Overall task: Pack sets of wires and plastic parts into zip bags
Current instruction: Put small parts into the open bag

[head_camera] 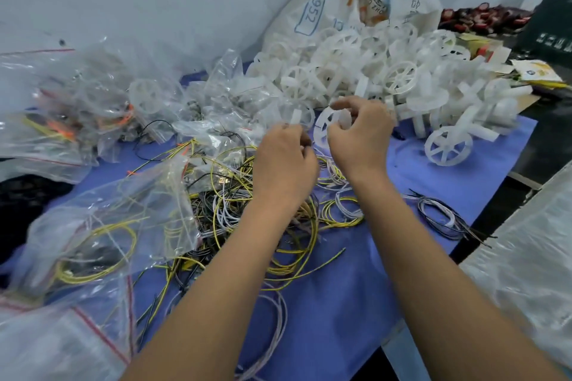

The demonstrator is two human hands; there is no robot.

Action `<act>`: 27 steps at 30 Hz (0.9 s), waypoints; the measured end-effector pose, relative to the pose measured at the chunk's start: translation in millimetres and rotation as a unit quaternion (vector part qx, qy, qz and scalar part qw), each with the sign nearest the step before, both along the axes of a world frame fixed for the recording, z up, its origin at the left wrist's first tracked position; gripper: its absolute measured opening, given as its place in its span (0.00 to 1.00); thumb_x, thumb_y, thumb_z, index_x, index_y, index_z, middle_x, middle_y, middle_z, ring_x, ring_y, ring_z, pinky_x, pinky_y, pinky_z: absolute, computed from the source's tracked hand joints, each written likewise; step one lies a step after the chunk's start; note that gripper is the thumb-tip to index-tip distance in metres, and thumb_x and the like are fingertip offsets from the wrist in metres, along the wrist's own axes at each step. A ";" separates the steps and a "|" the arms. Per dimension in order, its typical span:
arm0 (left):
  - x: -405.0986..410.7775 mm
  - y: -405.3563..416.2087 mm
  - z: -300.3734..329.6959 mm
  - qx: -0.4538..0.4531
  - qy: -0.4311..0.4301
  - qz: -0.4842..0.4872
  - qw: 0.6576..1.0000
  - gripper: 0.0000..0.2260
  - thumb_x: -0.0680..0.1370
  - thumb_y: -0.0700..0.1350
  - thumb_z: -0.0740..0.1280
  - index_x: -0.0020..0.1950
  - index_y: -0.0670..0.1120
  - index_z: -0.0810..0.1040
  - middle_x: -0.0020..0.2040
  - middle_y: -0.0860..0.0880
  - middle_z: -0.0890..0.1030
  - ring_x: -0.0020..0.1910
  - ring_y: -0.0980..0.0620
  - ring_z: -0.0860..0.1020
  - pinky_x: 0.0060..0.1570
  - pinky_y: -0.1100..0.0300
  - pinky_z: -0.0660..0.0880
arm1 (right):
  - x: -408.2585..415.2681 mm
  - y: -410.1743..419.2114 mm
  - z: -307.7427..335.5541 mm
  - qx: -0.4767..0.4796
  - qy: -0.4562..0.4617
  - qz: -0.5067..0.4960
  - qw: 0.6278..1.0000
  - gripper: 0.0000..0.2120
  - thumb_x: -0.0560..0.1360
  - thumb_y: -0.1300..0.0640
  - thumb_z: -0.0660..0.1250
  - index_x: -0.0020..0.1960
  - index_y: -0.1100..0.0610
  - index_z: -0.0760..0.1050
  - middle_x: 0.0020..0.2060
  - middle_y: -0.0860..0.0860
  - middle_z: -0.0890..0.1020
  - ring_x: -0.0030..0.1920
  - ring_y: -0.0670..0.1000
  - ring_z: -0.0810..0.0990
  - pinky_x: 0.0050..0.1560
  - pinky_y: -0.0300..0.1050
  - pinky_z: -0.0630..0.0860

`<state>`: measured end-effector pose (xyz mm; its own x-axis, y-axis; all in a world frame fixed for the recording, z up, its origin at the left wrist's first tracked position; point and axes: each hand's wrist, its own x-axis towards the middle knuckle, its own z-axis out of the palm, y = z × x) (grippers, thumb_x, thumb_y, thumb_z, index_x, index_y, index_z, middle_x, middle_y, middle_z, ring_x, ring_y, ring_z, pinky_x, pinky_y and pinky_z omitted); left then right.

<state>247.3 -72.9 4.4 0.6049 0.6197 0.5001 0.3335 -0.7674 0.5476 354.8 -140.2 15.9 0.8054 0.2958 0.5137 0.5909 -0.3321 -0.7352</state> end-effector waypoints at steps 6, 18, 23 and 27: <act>-105.5 48.5 -3.2 0.140 0.025 0.225 0.964 0.09 0.73 0.44 0.73 0.52 0.46 0.80 0.54 0.44 0.76 0.57 0.42 0.70 0.50 0.59 0.62 | -75.9 45.8 18.5 0.244 0.189 0.152 0.939 0.18 0.73 0.68 0.71 0.58 0.51 0.80 0.42 0.51 0.79 0.40 0.46 0.79 0.48 0.45 0.81; -191.1 81.8 -36.0 -0.261 -0.179 0.210 0.925 0.05 0.73 0.44 0.75 0.40 0.50 0.79 0.35 0.52 0.83 0.35 0.54 0.82 0.42 0.52 0.80 | -163.6 95.3 -29.9 0.280 0.510 0.543 0.605 0.08 0.78 0.69 0.63 0.53 0.63 0.80 0.47 0.56 0.86 0.47 0.53 0.86 0.50 0.47 0.83; -194.4 86.2 -34.7 -0.311 -0.300 0.194 0.881 0.04 0.68 0.46 0.68 0.39 0.47 0.81 0.35 0.45 0.83 0.33 0.48 0.76 0.35 0.50 0.75 | -170.2 91.9 -38.8 0.145 0.477 0.596 0.629 0.10 0.78 0.64 0.66 0.59 0.64 0.78 0.52 0.61 0.86 0.50 0.58 0.87 0.48 0.49 0.84; -198.0 85.0 -34.2 -0.264 -0.322 0.202 0.886 0.02 0.70 0.43 0.70 0.39 0.49 0.80 0.35 0.47 0.83 0.33 0.50 0.80 0.35 0.52 0.77 | -168.0 92.5 -39.2 0.128 0.491 0.589 0.628 0.13 0.76 0.62 0.66 0.59 0.64 0.77 0.51 0.62 0.86 0.52 0.61 0.87 0.54 0.53 0.84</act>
